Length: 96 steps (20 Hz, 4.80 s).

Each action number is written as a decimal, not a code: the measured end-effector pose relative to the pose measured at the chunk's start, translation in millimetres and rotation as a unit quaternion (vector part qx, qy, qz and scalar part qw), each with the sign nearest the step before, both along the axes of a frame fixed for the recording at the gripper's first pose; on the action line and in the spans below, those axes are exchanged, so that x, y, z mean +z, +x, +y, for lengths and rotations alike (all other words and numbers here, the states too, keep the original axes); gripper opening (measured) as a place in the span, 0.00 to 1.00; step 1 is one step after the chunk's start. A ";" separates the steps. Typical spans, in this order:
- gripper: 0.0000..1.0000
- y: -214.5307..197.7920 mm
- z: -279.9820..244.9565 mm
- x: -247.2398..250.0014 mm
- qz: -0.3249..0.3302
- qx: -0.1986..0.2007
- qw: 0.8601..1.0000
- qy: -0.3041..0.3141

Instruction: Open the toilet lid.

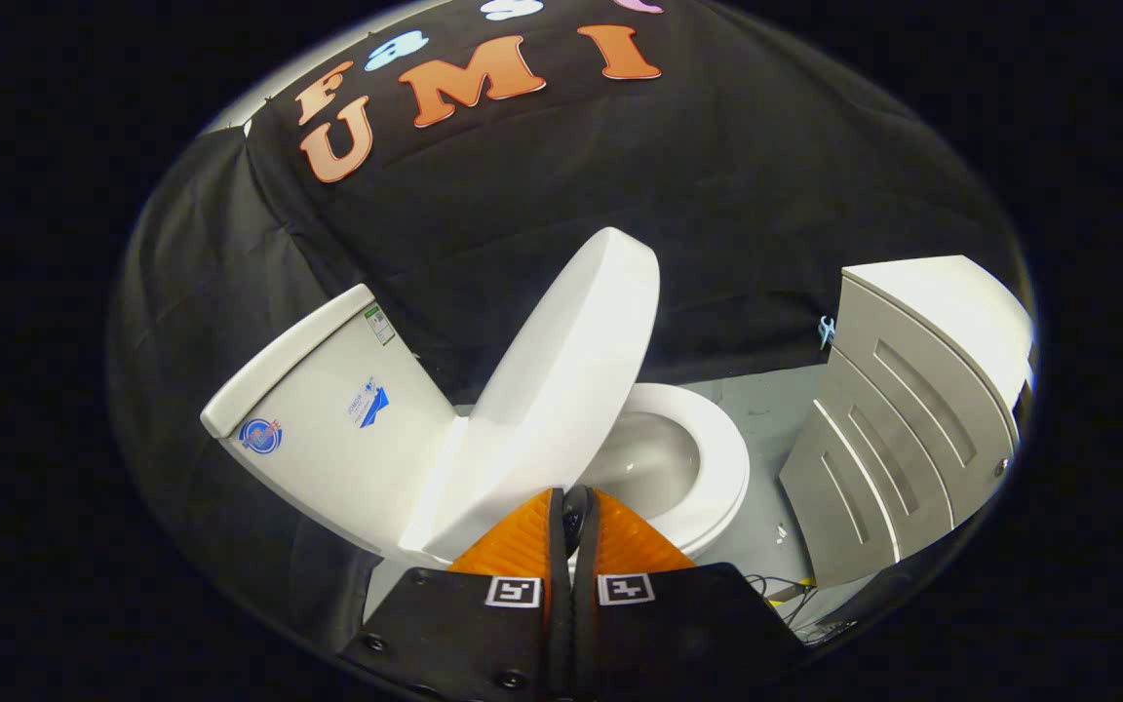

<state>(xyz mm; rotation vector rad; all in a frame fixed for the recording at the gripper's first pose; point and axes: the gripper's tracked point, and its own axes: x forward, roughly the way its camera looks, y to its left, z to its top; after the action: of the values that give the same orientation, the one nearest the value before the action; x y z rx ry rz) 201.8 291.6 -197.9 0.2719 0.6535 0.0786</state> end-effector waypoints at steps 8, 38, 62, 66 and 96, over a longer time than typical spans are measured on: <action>0.08 1.4 31.6 34.0 -0.030 0.022 0.998 -0.054; 0.08 14.1 187.7 103.8 -0.099 0.038 0.979 -0.174; 0.08 14.6 304.1 97.6 -0.125 0.106 0.963 -0.214; 0.08 14.3 314.7 94.9 -0.130 0.111 0.958 -0.231; 0.95 4.5 223.7 204.2 -0.198 0.132 0.969 -0.072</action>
<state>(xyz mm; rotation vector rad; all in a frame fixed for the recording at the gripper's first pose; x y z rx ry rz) 206.3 515.3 6.3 0.0233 0.2906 0.3307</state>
